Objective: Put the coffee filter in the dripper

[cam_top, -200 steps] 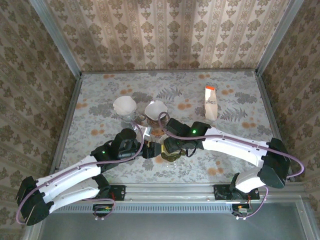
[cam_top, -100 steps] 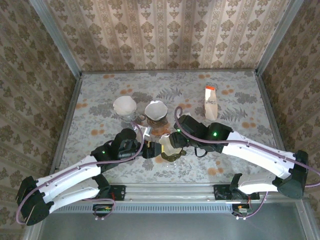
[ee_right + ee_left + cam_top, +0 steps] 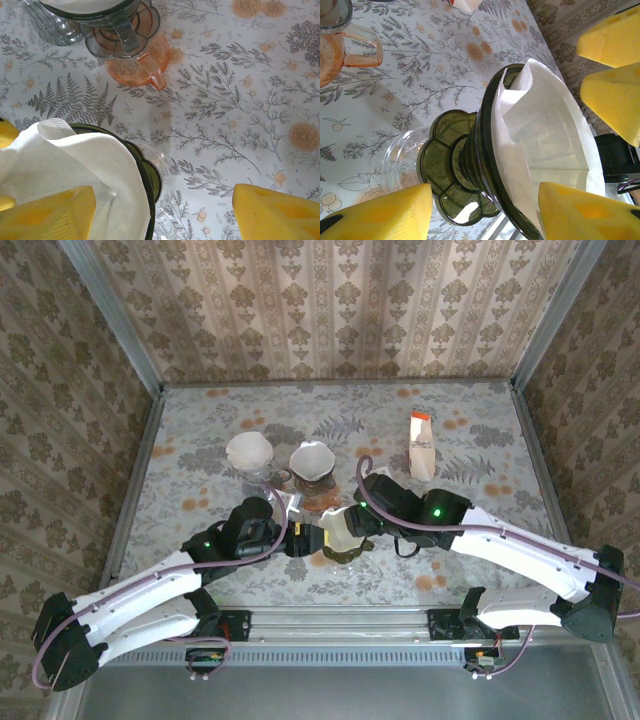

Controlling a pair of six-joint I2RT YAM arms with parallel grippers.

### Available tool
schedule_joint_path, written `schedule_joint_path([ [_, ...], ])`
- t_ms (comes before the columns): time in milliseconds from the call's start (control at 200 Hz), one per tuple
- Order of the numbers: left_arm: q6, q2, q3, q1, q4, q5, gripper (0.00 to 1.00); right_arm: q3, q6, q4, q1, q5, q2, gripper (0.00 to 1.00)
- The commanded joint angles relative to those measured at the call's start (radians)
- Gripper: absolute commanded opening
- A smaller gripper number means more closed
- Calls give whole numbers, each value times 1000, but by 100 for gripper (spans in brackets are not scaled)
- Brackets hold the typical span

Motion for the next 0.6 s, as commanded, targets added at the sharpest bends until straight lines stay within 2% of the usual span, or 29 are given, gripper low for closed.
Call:
schedule_joint_path([
  [0,-2,5,-5,-2,10,-4,59,-16,6,0,0,-10,-20,74],
  [170,-2,5,-8,-1,15,-2,59,-36,-11,12,14,-114,-11,73],
  [595,-5,6,-13,-1,20,-2,59,-56,-21,16,40,-161,34,73],
])
